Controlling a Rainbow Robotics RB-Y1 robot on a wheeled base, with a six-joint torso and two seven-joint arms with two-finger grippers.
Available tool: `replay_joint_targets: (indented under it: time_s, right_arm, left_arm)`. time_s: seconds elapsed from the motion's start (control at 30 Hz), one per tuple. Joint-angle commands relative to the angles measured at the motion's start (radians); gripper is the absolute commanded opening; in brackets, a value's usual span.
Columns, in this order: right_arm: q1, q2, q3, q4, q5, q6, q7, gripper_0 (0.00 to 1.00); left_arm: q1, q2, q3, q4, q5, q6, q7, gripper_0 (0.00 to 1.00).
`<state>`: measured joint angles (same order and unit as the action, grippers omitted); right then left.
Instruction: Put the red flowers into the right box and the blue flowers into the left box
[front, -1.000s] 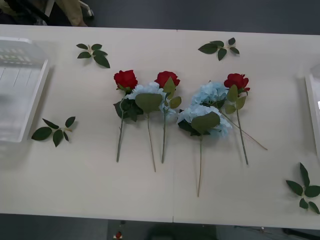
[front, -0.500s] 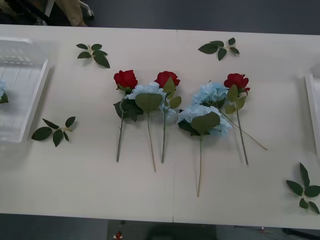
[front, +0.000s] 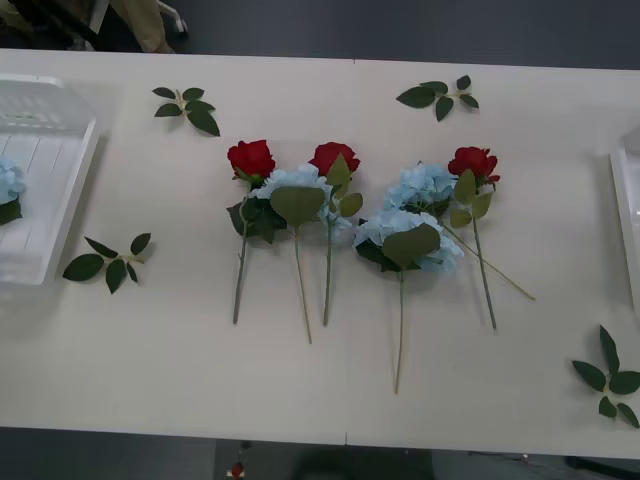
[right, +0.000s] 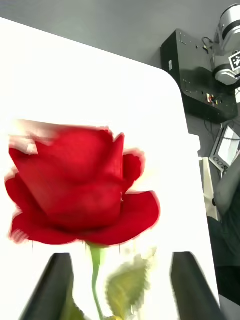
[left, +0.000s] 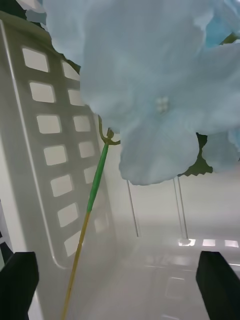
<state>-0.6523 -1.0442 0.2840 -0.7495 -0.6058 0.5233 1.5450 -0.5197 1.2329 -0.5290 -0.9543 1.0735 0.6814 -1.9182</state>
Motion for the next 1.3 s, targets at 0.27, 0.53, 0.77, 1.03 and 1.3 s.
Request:
replay_joint_targets:
  time_s: [0.27, 0.53, 0.77, 1.03, 1.3]
  right_arm:
    - [-0.030, -0.016, -0.008, -0.008, -0.088, 0.080, 0.064, 1.00]
    - [-0.035, -0.022, -0.062, -0.062, -0.204, 0.227, 0.064, 1.00]
    - [-0.030, -0.033, -0.134, -0.232, -0.269, 0.486, 0.032, 1.00]
    - [-0.024, -0.031, -0.140, -0.445, -0.298, 0.709, -0.125, 1.00]
    - [0.002, -0.031, -0.140, -0.610, -0.405, 0.830, -0.230, 1.00]
  left_arm:
    - [-0.046, 0.066, -0.013, -0.080, 0.006, -0.005, 0.031, 1.00]
    - [-0.079, 0.106, -0.013, -0.189, 0.143, 0.089, 0.030, 1.00]
    - [-0.085, 0.092, -0.014, -0.345, 0.286, 0.125, 0.031, 1.00]
    - [-0.085, 0.000, 0.003, -0.396, 0.407, 0.127, 0.034, 1.00]
    - [-0.086, -0.092, 0.003, -0.480, 0.468, 0.152, 0.034, 1.00]
